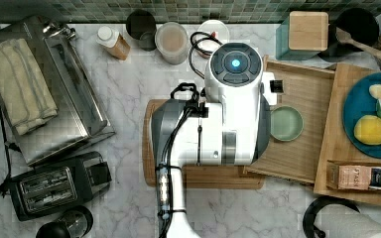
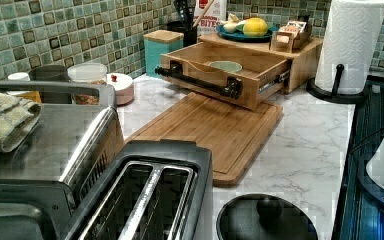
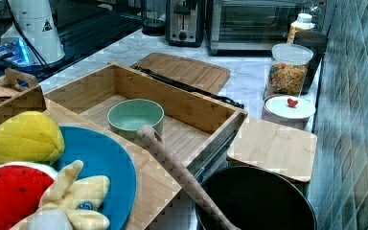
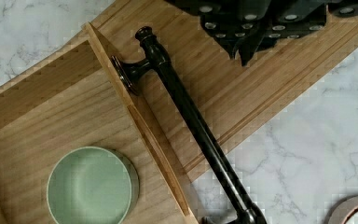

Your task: Close the drawer.

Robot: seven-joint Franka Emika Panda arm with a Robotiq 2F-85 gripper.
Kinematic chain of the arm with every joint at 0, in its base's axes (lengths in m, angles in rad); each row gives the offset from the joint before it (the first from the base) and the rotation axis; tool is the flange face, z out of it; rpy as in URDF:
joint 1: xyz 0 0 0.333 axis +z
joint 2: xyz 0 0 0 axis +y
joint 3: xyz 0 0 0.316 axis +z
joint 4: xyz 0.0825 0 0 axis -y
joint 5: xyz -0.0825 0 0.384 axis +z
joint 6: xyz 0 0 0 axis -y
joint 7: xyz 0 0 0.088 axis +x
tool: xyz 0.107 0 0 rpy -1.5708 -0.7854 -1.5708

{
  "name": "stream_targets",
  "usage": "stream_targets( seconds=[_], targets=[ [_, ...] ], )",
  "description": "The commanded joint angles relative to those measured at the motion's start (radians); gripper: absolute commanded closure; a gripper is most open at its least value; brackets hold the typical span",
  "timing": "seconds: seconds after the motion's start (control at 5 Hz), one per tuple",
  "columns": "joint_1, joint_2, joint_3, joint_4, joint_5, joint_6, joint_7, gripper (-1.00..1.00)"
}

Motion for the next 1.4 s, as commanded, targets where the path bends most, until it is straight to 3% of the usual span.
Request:
stream_targets(
  seconds=[0.2, 0.8, 1.4],
  targets=[
    [0.001, 0.057, 0.012, -0.027, -0.045, 0.149, -0.186, 1.0],
    [0.054, 0.161, 0.045, -0.014, -0.084, 0.264, -0.191, 1.0],
    [0.089, 0.302, 0.022, 0.011, -0.219, 0.351, -0.137, 1.0]
  ],
)
